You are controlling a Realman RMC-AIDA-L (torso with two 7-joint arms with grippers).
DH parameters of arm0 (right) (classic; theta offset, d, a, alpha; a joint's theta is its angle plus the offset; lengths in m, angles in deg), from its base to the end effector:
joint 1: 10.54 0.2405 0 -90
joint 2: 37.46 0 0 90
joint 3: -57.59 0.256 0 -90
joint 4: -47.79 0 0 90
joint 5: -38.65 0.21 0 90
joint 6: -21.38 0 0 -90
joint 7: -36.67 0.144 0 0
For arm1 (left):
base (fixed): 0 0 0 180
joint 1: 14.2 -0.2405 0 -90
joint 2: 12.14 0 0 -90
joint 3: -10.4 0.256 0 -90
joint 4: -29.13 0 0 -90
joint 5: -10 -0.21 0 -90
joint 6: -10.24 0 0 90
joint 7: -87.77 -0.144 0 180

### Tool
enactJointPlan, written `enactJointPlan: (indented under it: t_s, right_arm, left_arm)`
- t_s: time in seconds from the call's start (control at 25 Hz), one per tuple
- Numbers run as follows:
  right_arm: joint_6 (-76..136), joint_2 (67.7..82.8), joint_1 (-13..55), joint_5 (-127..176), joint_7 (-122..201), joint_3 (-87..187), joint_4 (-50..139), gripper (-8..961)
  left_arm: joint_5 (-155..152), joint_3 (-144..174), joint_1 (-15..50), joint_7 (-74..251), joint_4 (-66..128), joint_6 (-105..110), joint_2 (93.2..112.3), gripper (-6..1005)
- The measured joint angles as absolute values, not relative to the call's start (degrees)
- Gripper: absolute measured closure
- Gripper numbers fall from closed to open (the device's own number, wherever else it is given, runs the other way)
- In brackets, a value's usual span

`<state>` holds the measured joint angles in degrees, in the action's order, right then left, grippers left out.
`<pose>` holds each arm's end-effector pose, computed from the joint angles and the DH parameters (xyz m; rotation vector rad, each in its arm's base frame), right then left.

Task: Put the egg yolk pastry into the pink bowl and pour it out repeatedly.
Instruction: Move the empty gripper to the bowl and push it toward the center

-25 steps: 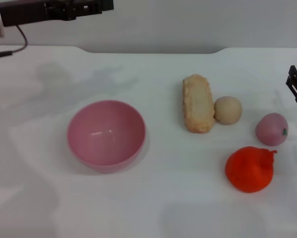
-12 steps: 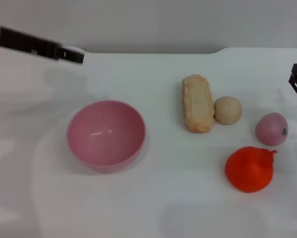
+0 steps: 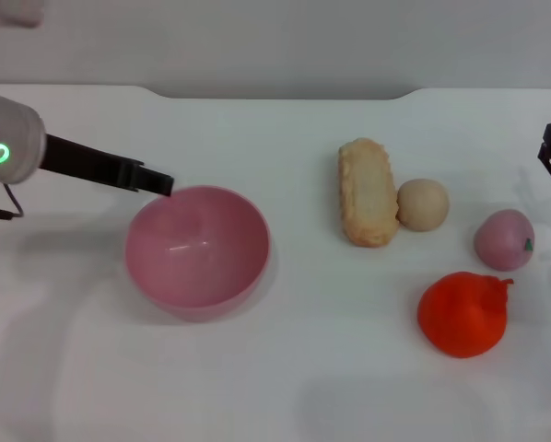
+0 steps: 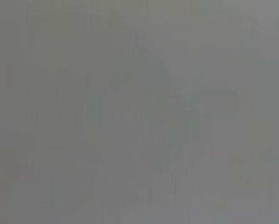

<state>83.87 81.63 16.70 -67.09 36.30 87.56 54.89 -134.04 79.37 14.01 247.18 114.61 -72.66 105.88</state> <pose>0.3452 0.3360 -0.0135 -1.5648 0.5378 0.5059 -0.1924 0.3682 0.0575 -2.2561 -1.2358 0.0481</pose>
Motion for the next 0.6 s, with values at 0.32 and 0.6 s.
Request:
enactJointPlan:
  t_s: [0.32,0.6]
  right_arm:
    - [83.46,81.51,16.8,-67.38,36.29,87.36,54.2,163]
    - [83.43,81.43,16.97,-67.46,35.91,87.23,53.47,164]
  left_arm:
    - [-133.59,85.65,13.36,250.12,111.32,-67.7,106.25,373]
    - [-134.04,85.5,13.85,250.61,106.2,-63.08,105.85,366]
